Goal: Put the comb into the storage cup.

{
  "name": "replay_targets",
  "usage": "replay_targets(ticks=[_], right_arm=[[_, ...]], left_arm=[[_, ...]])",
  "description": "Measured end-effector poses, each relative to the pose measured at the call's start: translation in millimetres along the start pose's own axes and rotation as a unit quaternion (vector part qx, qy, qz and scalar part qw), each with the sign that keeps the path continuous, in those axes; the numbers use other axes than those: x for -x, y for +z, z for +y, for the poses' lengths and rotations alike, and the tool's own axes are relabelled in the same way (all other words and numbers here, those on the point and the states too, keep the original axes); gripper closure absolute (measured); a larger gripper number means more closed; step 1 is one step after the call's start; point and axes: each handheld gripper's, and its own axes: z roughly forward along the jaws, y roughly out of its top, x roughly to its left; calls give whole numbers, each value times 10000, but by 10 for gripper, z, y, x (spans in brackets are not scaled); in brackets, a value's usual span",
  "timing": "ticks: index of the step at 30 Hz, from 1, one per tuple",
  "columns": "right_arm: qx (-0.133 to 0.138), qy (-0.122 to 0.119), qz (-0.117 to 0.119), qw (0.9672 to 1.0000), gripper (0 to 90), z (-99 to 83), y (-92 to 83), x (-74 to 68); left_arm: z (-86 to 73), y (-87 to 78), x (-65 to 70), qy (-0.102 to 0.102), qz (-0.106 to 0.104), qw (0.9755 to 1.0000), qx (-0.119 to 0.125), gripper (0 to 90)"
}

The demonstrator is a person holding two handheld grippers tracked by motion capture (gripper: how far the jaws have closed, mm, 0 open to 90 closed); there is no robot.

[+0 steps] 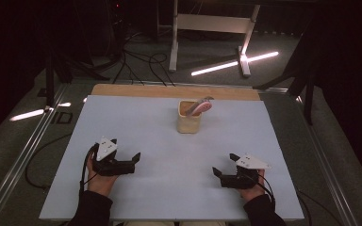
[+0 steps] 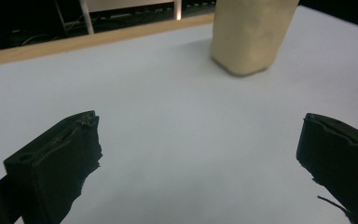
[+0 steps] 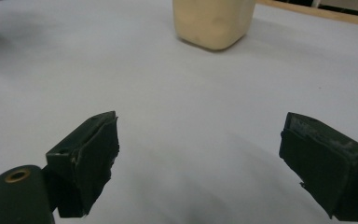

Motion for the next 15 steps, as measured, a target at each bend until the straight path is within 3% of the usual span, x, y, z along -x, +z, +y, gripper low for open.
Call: replay_targets(ticks=[4, 11, 15], right_arm=[[158, 47, 25, 9999, 113, 14, -53, 6], [370, 85, 47, 9993, 112, 33, -116, 7], [691, 35, 132, 9975, 110, 74, -203, -16]], left_arm=[[-157, -106, -73, 48, 50, 10000, 26, 0], [-268, -275, -168, 103, 59, 9995, 277, 0], [-290, -358, -182, 223, 144, 9989, 393, 0]])
